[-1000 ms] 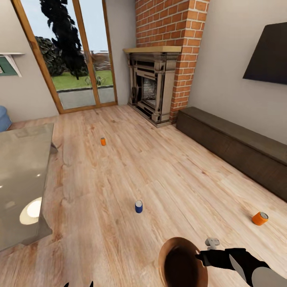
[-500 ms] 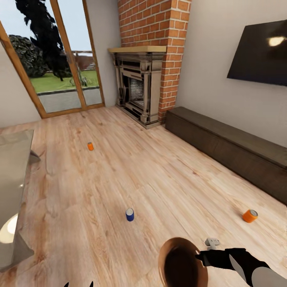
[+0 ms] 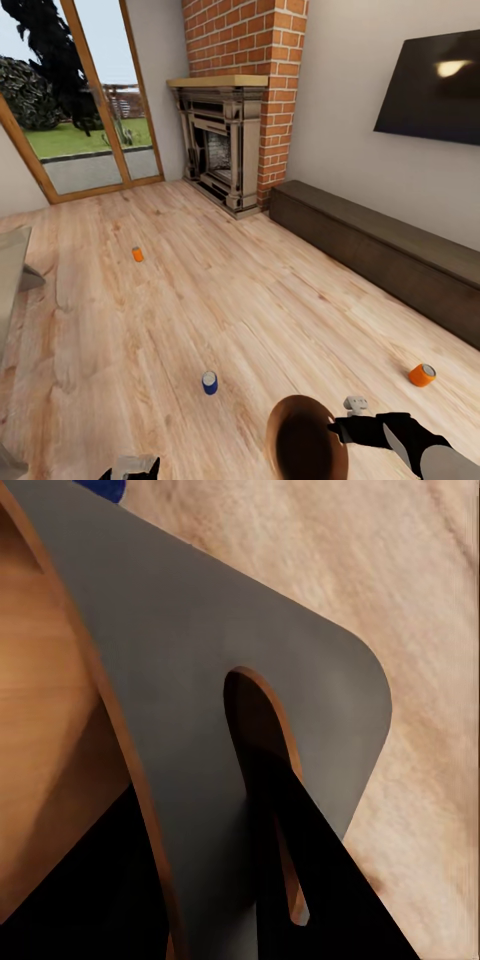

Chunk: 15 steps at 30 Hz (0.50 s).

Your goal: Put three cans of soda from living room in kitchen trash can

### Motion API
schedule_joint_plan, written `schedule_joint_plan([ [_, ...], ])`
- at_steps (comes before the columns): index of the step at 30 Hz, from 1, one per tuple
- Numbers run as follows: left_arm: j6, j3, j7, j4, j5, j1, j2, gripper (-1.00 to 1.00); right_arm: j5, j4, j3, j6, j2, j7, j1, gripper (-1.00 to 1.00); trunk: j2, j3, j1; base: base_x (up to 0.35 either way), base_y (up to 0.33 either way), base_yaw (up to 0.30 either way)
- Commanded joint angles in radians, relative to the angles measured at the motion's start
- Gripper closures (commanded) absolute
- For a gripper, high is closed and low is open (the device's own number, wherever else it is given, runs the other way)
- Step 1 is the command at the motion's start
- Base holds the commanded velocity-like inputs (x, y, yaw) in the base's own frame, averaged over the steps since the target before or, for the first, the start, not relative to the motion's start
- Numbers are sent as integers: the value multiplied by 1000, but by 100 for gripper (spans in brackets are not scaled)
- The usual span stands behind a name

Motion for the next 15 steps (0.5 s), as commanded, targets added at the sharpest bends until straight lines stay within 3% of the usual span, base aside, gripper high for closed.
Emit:
schedule_joint_plan([
  [1, 47, 1, 0, -6, 1, -27, -1, -100, -6, -1, -1, 13, 0, 1, -1, 100, 0, 0, 0, 321, 1, -5],
  [2, 133, 2, 0, -16, 3, -82, -2, -100, -5, -4, -1, 36, -1, 1, -3, 100, 0, 0, 0, 322, 0, -3],
  [3, 174, 2, 0, -19, 4, -113, -2, -100, -5, -7, -1, 47, -1, 0, -4, 100, 0, 0, 0, 322, 0, -2],
  [5, 324, 4, -6, 0, 21, -268, -3, -100, -5, -27, -1, 87, -6, 0, -7, 100, 0, 0, 0, 323, 0, -1],
  [7, 380, 4, -19, 41, 41, -348, -4, -100, -5, -44, -1, 112, -8, 0, -9, 100, 0, 0, 0, 323, 0, -1],
  [9, 415, 4, -38, 101, 68, -423, -4, -100, -5, -64, -2, 143, -9, 0, -10, 100, 0, 0, 0, 323, 0, 0],
  [11, 446, 1, -75, 222, 113, -543, -5, -100, -5, -127, -2, 211, -8, 0, -12, 100, 0, 0, 0, 324, 0, 0],
  [15, 397, -4, -93, 350, 131, -638, -6, -100, -5, -222, -1, 308, -5, 0, -22, 100, 0, 0, 0, 324, 0, 0],
])
